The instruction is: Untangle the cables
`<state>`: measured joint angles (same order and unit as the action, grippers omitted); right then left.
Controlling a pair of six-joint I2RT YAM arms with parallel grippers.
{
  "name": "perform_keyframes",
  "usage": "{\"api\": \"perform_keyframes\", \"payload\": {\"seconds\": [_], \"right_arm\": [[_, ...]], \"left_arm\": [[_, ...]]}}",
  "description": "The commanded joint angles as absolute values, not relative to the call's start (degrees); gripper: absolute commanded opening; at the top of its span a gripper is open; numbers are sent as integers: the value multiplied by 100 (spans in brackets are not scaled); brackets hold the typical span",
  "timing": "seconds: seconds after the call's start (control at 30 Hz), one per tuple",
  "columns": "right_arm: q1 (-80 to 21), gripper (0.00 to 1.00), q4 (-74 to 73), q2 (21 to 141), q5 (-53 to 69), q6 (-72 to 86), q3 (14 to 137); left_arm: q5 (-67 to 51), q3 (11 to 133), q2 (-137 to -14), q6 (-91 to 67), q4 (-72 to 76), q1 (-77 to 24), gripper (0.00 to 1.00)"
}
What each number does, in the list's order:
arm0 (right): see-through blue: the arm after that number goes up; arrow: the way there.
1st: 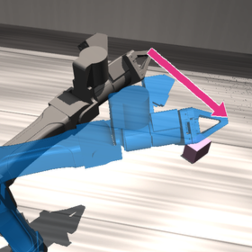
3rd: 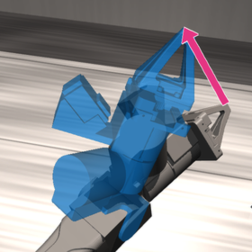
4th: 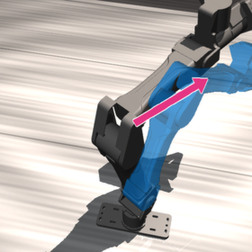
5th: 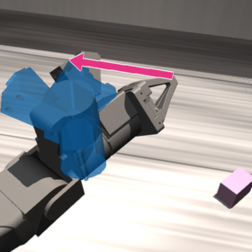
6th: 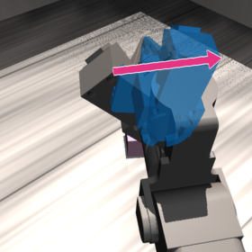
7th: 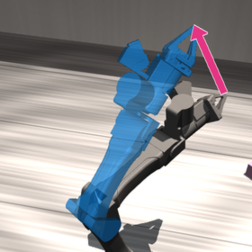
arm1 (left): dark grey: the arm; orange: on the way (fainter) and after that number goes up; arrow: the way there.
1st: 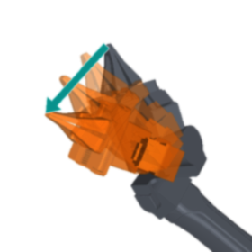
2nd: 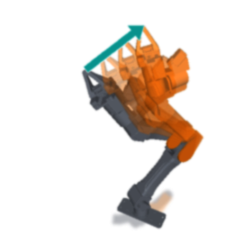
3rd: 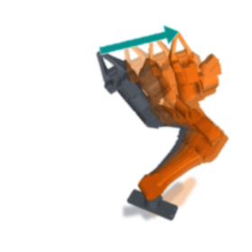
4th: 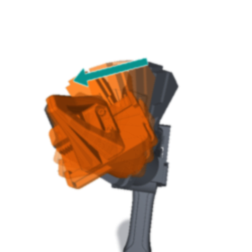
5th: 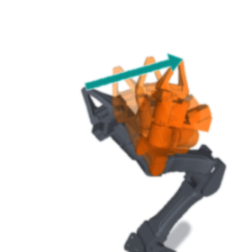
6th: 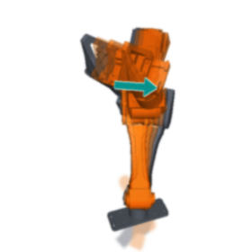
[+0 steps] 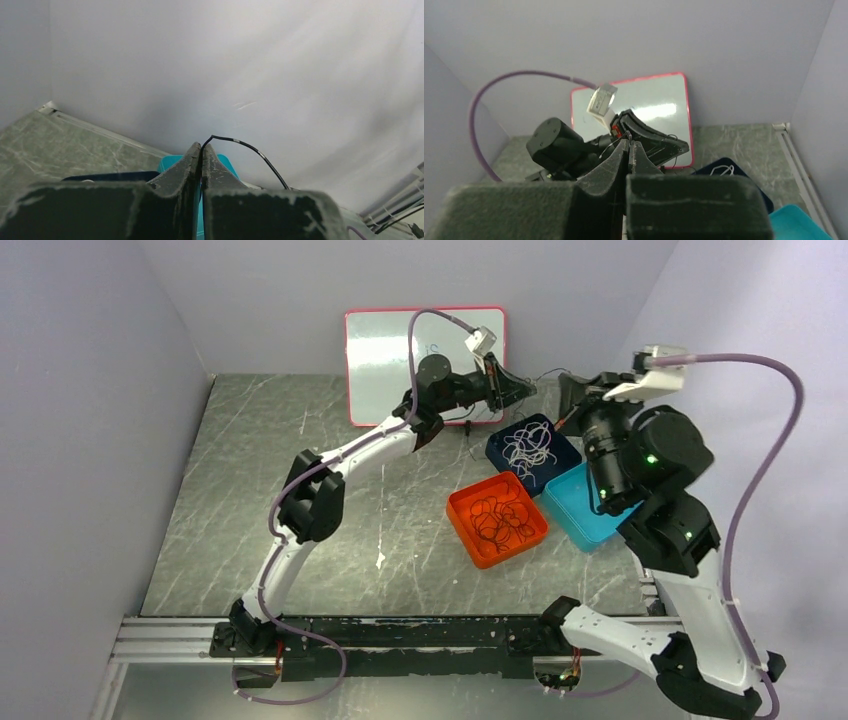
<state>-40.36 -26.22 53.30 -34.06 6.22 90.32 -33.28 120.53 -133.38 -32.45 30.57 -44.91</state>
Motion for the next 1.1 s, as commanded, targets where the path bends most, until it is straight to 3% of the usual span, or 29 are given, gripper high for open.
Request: {"api": "perform_keyframes", "payload": {"seconds": [0.0, 0.2, 0.43, 0.77, 1.07], "right_arm": [[-4059, 0, -3071, 5488, -3359, 669, 8969], [-4060, 0, -3453, 5454, -2550, 701, 8640], [-4057, 0, -3279, 5793, -634, 357, 8175], [-4056, 0, -3046, 6281, -226, -6, 8347], [-4061, 4, -2358, 6352, 1786, 48, 6680]], "left_arm": [[-3667, 12120, -13259, -3329, 3000, -4563, 7], [-3749, 12125, -13271, -3474, 3065, -4470, 7], [-3972, 11887, -13254, -3638, 3332, -4384, 7], [-4001, 11313, -13142, -3646, 3619, -4319, 7], [-4340, 11638, -13268, -3444, 3108, -4061, 7]]}}
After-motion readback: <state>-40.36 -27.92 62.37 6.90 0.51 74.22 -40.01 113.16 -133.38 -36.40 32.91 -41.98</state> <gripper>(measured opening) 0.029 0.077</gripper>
